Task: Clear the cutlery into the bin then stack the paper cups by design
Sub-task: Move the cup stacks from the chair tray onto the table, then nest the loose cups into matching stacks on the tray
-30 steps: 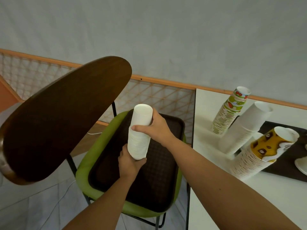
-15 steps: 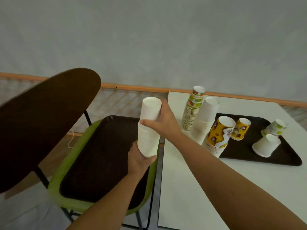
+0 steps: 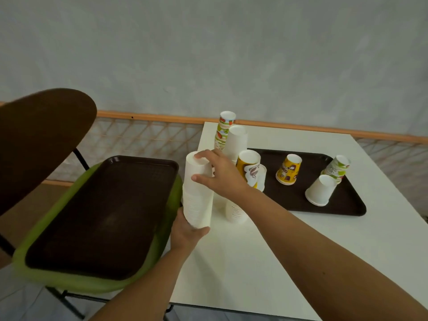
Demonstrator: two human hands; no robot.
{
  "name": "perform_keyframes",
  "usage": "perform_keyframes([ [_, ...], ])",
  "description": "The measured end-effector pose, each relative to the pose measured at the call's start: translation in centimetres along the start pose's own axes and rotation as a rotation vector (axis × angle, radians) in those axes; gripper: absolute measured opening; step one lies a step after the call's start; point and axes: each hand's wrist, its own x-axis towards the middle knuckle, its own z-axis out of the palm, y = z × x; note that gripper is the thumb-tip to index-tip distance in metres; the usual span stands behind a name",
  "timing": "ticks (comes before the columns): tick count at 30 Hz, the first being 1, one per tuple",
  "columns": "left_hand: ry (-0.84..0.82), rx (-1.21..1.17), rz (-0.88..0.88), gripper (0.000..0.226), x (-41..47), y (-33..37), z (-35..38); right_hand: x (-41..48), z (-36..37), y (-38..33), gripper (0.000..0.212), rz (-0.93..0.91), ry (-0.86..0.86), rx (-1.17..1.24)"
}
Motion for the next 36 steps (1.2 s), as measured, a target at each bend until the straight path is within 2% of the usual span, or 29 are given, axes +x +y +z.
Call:
perform_keyframes([
  [5, 0.032, 0.011, -0.004, 0.097, 0.0, 0.1, 1.9, -0.9, -1.4, 1.7, 0.037, -0.056, -0.008, -0.022],
  [12, 0.009, 0.065, -0.010, 0.091, 2.2, 0.8, 2.6, -0.1, -2.0, 2.0, 0.032, -0.228, 0.014, -0.344],
  [17, -0.014, 0.033, 0.010, 0.087, 4.0, 1.1, 2.8, 1.3, -3.1, 1.4, 0.042, -0.165, -0.124, -0.417],
  [22, -0.047, 0.000, -0.008, 0.085, 5.2, 1.7, 3.2, 2.6, -4.3, 1.5, 0.043, -0.130, -0.171, -0.501],
  [29, -0.005, 0.035, -0.043, 0.085, 5.2, 2.1, 3.9, 3.0, -5.3, 1.5, 0.043, -0.089, -0.174, -0.400],
  [30, 0.009, 0.018, -0.066, 0.078, 4.9, 2.0, 4.0, 3.0, -5.6, 1.6, 0.043, -0.082, -0.148, -0.375],
  [33, 0.059, -0.055, -0.193, 0.039, 3.4, 2.2, 4.2, 2.8, -6.5, 1.9, 0.043, -0.066, -0.027, -0.320],
  [36, 0.049, -0.048, -0.217, 0.030, 2.1, 2.2, 4.5, 2.6, -7.2, 2.5, 0.041, -0.028, 0.093, -0.280],
])
